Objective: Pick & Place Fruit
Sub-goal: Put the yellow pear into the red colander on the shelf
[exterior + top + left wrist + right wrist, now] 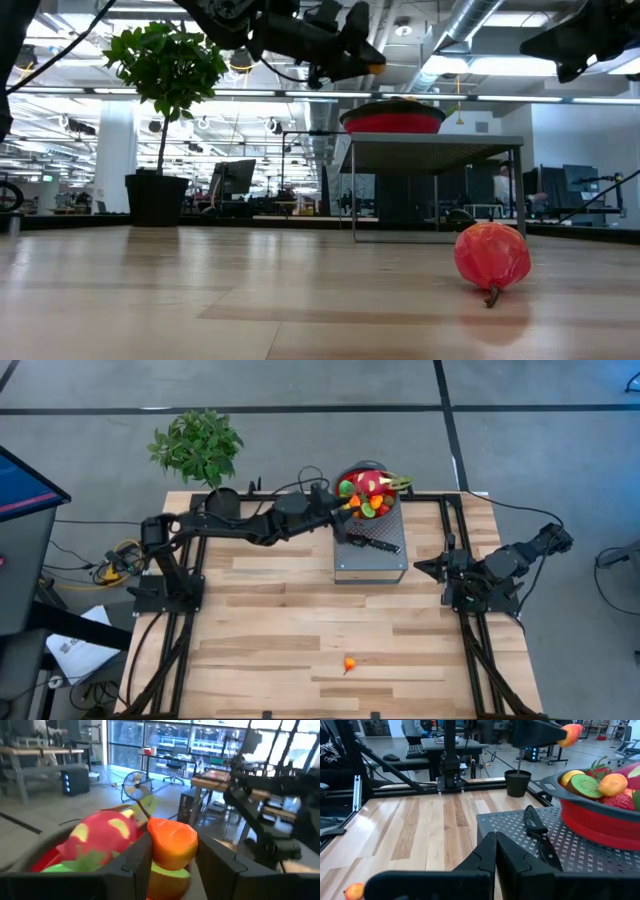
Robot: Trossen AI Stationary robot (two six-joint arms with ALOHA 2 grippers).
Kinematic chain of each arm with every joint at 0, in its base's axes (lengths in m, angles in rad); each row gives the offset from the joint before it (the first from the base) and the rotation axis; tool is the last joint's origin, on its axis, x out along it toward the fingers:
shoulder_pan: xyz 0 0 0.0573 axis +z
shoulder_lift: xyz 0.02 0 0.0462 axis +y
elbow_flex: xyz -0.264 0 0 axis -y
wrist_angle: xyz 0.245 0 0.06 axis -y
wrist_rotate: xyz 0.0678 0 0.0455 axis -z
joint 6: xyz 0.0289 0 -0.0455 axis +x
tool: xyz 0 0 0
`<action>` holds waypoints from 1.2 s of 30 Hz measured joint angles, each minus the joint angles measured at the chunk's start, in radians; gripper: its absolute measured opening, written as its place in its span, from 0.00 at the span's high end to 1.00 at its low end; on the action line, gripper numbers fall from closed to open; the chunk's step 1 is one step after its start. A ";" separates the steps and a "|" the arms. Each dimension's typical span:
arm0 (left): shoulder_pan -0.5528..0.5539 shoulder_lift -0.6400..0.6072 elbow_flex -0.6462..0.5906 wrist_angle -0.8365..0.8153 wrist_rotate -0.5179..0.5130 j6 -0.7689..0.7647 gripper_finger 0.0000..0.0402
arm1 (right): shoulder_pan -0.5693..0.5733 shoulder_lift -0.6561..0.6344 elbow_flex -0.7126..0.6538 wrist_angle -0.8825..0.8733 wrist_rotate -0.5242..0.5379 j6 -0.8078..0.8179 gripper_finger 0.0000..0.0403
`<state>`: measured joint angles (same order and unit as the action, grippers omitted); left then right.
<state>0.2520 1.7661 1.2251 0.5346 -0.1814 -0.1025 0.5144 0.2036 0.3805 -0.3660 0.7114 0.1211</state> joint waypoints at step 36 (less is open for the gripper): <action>0.017 0.073 0.000 0.045 -0.081 0.121 0.36 | 0.000 0.000 0.000 -0.017 0.000 0.002 1.00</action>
<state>0.2693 1.8389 1.2251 0.5794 -0.2623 0.0185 0.5148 0.2035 0.3805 -0.3828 0.7116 0.1234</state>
